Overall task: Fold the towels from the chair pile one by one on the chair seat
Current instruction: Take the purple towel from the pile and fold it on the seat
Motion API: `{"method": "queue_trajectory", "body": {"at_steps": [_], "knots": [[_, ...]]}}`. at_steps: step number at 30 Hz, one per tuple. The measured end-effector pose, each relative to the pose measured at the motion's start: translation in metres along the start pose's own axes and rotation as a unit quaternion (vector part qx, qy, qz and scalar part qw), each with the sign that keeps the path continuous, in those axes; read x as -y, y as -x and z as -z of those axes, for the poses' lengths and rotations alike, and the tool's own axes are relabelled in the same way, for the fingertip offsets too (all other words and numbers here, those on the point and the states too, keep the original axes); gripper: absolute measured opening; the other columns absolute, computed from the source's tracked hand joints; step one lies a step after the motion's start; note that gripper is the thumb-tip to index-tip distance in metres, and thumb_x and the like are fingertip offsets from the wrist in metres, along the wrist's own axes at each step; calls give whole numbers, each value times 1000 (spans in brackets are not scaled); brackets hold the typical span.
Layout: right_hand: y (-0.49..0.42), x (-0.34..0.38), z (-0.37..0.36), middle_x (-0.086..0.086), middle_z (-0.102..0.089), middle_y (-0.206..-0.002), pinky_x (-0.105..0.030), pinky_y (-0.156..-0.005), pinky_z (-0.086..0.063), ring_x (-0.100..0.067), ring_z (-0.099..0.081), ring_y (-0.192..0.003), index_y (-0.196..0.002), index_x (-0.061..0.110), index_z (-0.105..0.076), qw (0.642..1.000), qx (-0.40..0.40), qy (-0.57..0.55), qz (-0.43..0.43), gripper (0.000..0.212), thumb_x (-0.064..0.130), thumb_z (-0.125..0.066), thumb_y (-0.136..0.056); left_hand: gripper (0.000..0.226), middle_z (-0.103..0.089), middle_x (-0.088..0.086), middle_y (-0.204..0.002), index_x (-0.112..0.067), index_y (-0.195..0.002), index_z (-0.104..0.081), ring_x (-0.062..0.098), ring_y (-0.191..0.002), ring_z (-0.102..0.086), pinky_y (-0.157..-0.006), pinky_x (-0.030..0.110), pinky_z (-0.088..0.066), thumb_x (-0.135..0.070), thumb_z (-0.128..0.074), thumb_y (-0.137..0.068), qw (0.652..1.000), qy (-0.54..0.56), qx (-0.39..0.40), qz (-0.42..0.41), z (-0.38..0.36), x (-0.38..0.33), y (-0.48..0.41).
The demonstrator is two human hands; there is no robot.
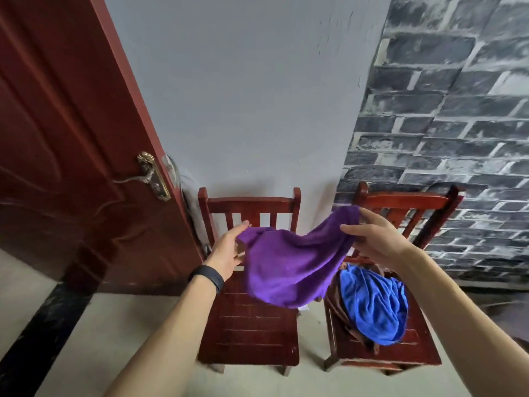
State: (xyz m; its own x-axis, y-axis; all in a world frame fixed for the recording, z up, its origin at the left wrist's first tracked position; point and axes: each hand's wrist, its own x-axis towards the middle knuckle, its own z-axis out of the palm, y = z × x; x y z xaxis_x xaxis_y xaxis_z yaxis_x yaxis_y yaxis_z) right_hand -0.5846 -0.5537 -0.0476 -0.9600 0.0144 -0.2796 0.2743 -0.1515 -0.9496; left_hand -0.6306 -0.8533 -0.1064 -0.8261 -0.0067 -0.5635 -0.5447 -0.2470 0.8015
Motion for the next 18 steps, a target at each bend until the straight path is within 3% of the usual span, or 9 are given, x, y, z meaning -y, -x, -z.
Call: {"method": "queue_trajectory", "body": {"at_steps": [3,5,8,10,12,14,16,18], "knots": [[-10,-18,23,-7,-71,-102,-35,-75,-52,-21,-66,-84,-114,23,-67,995,-60,78,-2,37,-7,-58,-93,16,-72,7,-92,-15,-96,-72,22,-88,-65,-81,34,-52,-25,-74,-84,997,-13,-37,-60,9,-27,-1],[-24,-29,36,-8,-73,-103,-46,-81,-59,-26,-69,-87,-107,35,-67,975,-113,193,11,35,4,-59,-94,4,-72,5,-85,-15,-90,-71,19,-81,-66,-84,33,-51,-17,-71,-86,995,-5,-34,-92,15,-45,3],[-34,-33,42,-7,-74,-83,-49,-74,-61,-30,-72,-76,-102,19,-69,914,-163,372,-9,14,27,-64,-92,4,-71,2,-75,-13,-84,-71,16,-68,-66,-73,28,-50,-16,-73,-85,991,-26,-33,-129,21,-66,9],[-32,-23,36,-8,-72,-68,-36,-65,-55,-27,-69,-66,-85,8,-72,892,-188,410,-32,32,38,-64,-92,8,-71,3,-77,-12,-81,-72,18,-70,-65,-74,30,-46,-20,-75,-84,988,-50,-32,-146,23,-76,10],[-33,-15,30,-11,-67,-63,-31,-58,-45,-25,-60,-58,-78,2,-73,902,-211,374,-39,46,46,-66,-91,14,-71,5,-79,-11,-81,-72,21,-72,-64,-70,30,-45,-24,-74,-85,986,-52,-32,-158,26,-86,11],[-37,-8,25,-11,-56,-63,-31,-58,-44,-23,-52,-56,-78,1,-72,942,-213,255,-45,47,47,-68,-89,17,-72,7,-83,-12,-83,-71,20,-73,-65,-70,30,-47,-29,-74,-86,984,-54,-26,-169,28,-97,15],[-36,6,18,-6,-56,-70,-29,-59,-42,-18,-50,-60,-83,9,-73,978,-168,112,-52,29,37,-69,-92,13,-72,5,-87,-14,-84,-69,17,-77,-67,-75,30,-49,-26,-73,-87,983,-58,3,-173,30,-107,23],[-35,22,11,-2,-59,-75,-24,-57,-38,-14,-52,-59,-94,13,-72,992,-124,21,-26,10,23,-68,-93,5,-73,3,-87,-15,-85,-67,15,-79,-68,-80,30,-51,-16,-70,-89,982,-64,29,-173,34,-116,31]]}}
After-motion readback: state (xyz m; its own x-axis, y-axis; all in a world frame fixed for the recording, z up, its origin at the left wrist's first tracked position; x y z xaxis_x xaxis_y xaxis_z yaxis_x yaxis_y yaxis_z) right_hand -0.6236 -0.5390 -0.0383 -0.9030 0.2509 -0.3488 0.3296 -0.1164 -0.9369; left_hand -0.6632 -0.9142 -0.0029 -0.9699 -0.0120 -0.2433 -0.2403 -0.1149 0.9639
